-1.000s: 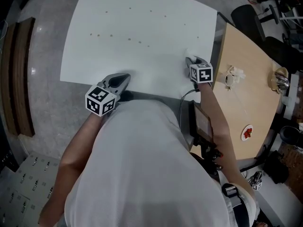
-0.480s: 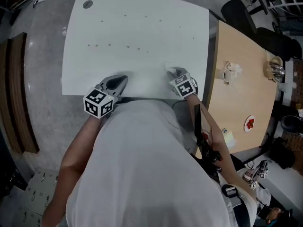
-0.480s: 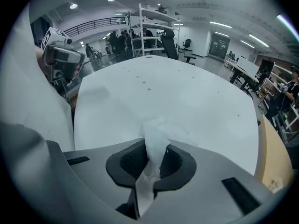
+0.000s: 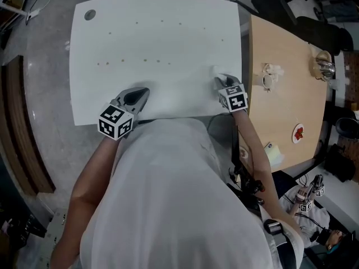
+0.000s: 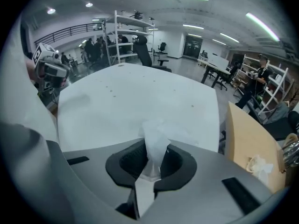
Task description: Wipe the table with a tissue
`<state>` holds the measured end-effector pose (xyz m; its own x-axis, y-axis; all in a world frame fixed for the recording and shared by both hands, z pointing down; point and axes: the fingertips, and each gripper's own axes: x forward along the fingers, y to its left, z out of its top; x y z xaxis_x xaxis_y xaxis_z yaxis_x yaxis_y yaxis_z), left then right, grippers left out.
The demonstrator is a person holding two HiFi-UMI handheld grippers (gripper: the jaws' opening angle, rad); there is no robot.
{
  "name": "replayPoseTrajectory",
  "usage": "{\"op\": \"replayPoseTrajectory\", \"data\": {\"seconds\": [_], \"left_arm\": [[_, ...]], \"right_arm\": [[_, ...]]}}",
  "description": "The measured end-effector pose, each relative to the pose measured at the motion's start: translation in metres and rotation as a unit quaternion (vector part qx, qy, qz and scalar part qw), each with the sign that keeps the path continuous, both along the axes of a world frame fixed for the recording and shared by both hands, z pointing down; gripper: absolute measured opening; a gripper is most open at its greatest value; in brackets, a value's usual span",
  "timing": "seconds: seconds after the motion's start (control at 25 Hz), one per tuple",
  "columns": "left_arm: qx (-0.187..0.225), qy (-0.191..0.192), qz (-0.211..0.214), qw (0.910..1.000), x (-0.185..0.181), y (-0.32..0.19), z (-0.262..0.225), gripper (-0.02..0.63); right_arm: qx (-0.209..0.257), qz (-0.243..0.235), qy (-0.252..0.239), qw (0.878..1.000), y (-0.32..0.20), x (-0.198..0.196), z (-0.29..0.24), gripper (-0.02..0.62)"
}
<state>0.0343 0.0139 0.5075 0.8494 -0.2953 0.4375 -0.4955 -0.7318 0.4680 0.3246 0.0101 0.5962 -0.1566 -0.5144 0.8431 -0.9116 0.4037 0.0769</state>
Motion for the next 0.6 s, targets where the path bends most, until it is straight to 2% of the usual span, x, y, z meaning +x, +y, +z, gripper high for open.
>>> {"op": "replayPoseTrajectory", "data": {"seconds": [0.16,0.32,0.6], "left_arm": [[-0.004,-0.003,-0.012,0.9999,0.011,-0.004,-0.005,0.008],[-0.013,-0.011,-0.023,0.9996,0.021,-0.006,-0.001,0.008],[-0.023,-0.033,-0.037,0.9985,0.032,-0.001,-0.002,0.008]], "right_arm": [[0.011,0.027,-0.006,1.000,-0.033,0.043,-0.010,0.046],[0.033,0.059,-0.018,0.998,-0.073,0.069,-0.010,0.046],[0.051,0.050,0.010,0.997,-0.125,0.101,-0.001,0.046]]}}
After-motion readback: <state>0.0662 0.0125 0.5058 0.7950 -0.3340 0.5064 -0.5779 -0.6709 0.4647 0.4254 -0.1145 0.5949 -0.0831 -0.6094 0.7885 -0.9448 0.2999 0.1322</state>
